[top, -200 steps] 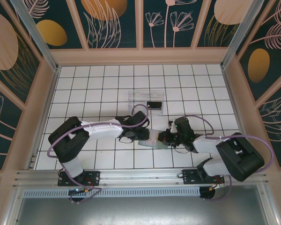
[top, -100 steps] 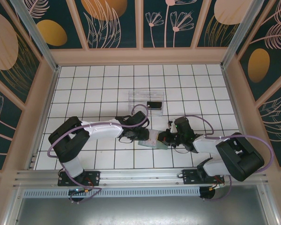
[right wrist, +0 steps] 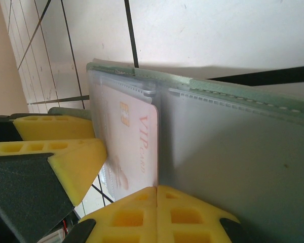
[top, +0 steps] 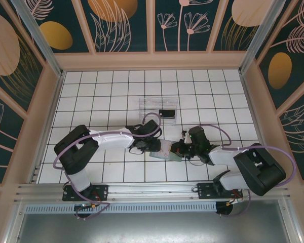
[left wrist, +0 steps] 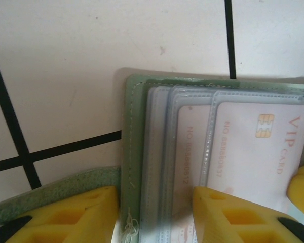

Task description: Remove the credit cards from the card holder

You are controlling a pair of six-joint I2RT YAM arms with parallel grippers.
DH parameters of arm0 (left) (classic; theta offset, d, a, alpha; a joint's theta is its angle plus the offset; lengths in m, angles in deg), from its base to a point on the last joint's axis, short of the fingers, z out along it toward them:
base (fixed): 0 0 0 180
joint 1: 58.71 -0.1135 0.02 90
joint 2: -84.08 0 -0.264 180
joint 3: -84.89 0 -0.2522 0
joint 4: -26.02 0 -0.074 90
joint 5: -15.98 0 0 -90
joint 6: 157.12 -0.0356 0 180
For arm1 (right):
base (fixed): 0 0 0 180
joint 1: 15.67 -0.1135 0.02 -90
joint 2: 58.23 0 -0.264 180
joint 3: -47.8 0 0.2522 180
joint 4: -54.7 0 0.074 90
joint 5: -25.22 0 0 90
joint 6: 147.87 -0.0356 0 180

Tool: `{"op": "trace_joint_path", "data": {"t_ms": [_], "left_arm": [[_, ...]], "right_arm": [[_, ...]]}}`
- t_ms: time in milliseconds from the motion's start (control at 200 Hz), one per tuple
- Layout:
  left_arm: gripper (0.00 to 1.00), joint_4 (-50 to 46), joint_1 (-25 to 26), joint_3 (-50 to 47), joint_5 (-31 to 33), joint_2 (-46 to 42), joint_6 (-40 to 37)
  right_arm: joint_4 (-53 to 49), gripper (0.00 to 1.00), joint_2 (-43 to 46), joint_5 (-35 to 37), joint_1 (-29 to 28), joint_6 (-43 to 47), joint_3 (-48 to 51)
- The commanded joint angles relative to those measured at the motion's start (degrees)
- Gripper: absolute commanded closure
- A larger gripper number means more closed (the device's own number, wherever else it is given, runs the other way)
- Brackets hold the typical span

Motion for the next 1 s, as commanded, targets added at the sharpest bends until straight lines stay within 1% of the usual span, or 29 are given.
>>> {"op": "trace_joint_path", "data": {"t_ms": [0, 110, 240, 430, 601, 776, 996], "left_arm": [[0.54, -5.6, -0.2, 0.8, 1.7, 3.2, -1.7], [0.52, -6.2, -0.2, 0.8, 1.5, 4.0, -2.4], [0.52, -7.6, -0.2, 1.4, 2.1, 5.1, -3.0], [0.52, -11.1, -0.2, 2.1, 4.8, 7.0, -4.1], [0.52, -14.5, -0.1, 2.6, 7.6, 8.6, -4.9], [0.52, -17.3, -0.2, 3.1, 10.0, 10.4, -5.5], [0.52, -17.3, -0.1, 2.6, 9.7, 10.9, -5.9]], "right_arm": [[0.0, 1.0, -0.4, -0.1, 0.6, 1.3, -1.4], [-0.2, 1.0, -0.6, -0.2, 0.5, 1.6, -1.7], [-0.5, 1.0, -0.5, -0.2, 0.6, 1.7, -1.8], [-2.0, 1.0, 0.5, 0.5, 0.5, 1.8, -1.8], [-5.5, 1.0, 2.5, 2.2, 0.6, 2.7, -2.3], [-7.7, 1.0, 3.8, 2.5, 0.6, 3.5, -2.4], [-10.4, 1.0, 5.2, 2.8, 0.6, 4.6, -2.4]]}}
